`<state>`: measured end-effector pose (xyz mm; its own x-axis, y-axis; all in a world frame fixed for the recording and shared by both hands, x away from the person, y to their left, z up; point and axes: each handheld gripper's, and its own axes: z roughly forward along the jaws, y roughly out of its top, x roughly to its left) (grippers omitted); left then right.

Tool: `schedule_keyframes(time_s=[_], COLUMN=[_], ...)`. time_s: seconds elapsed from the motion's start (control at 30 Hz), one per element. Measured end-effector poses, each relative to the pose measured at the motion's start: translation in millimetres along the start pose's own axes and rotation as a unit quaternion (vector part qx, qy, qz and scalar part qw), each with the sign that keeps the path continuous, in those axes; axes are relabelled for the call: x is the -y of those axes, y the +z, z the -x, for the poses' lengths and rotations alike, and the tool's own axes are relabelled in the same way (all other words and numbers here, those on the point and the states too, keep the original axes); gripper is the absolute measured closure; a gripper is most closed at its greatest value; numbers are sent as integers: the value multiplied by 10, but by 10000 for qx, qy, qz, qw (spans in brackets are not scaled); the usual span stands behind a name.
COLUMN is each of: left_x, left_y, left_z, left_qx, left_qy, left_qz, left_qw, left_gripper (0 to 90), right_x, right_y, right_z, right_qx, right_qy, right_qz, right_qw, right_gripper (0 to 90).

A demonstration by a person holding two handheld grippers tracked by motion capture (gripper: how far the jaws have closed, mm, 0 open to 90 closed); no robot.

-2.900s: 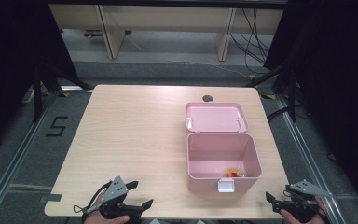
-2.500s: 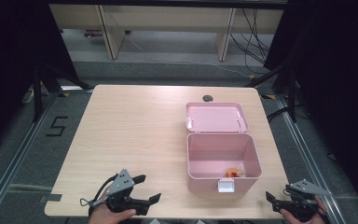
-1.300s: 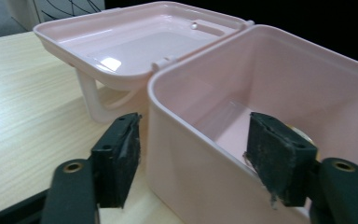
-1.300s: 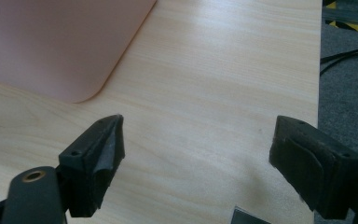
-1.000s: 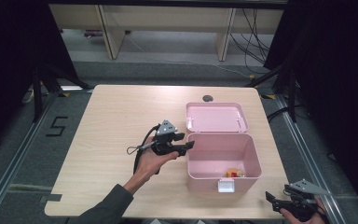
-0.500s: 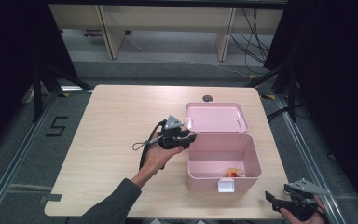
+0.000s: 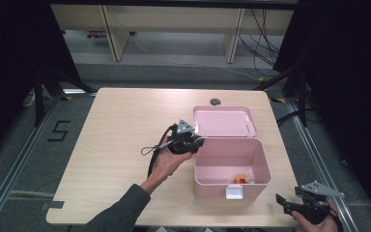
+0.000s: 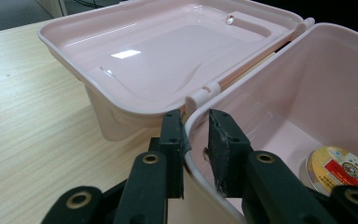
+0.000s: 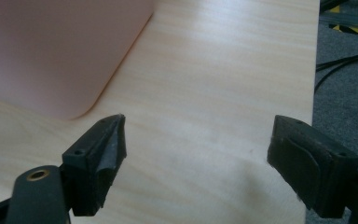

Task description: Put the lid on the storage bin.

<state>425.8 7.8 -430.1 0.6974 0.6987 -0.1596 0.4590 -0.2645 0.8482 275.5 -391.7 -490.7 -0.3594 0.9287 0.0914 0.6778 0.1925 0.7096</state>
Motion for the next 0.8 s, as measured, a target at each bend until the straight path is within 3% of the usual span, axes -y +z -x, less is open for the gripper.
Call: schedule_keyframes(time_s=[0.03,0.07,0.1,0.13,0.17,0.2,0.23,0.27,0.3,0.33,0.37,0.4,0.43,0.53,0.57,0.63,0.67,0.73,0.77,0.8], left_x=[0,0,1,1,1,1,0,2,2,2,2,2,1,3,1,2,2,2,3,3], left_y=[-8,-7,2,2,2,1,-2,2,3,-2,-2,-1,1,4,2,2,2,-1,0,0], left_z=[-1,1,8,8,9,9,6,19,15,11,11,12,15,16,19,16,16,19,21,19], left_qx=[-45,-55,-11,-11,-30,-29,-28,-96,-60,-52,-52,-59,-68,-75,-97,-71,-71,-100,-111,-93], left_qy=[32,10,-43,-43,-27,-23,-11,-28,-22,0,0,-1,-14,-16,-16,-11,-11,6,7,9], left_qz=[-40,-37,11,11,10,5,-11,26,23,-2,-2,5,5,30,17,12,12,9,16,13], left_qw=[10000,10000,10000,10000,10000,10000,10000,9999,10000,10000,10000,10000,10000,10000,10000,10000,10000,9999,9999,10000], left_gripper=[757,757,757,758,758,758,759,759,759,759,759,759,759,759,759,759,759,759,759,759], right_x=[-18,-58,-92,-92,-141,-168,-212,-337,-386,-454,-538,-624,-688,-841,-966,-1125,-1200,-1265,-1379,-1456], right_y=[17,18,42,42,49,80,95,109,124,124,151,141,173,195,215,235,236,241,278,287], right_z=[-12,38,29,29,85,64,97,129,170,167,212,193,190,226,243,281,294,294,352,332], right_qx=[63,-28,14,14,-72,0,100,31,9,-18,-33,-51,-50,-89,-61,-179,-315,-327,-360,-279], right_qy=[133,9,207,207,-1,199,62,129,-38,121,-28,209,309,314,317,234,281,358,129,273], right_qz=[62,-31,1,1,-85,30,30,-173,-154,-293,-272,-422,-291,-321,-357,-594,-726,-847,-816,-914], right_qw=[9999,10000,9998,9998,9999,9998,9999,9998,9999,9995,9996,9989,9991,9990,9988,9978,9965,9952,9959,9950], right_gripper=[197,200,203,203,207,212,215,226,245,253,253,253,256,270,285,295,301,307,319,319])
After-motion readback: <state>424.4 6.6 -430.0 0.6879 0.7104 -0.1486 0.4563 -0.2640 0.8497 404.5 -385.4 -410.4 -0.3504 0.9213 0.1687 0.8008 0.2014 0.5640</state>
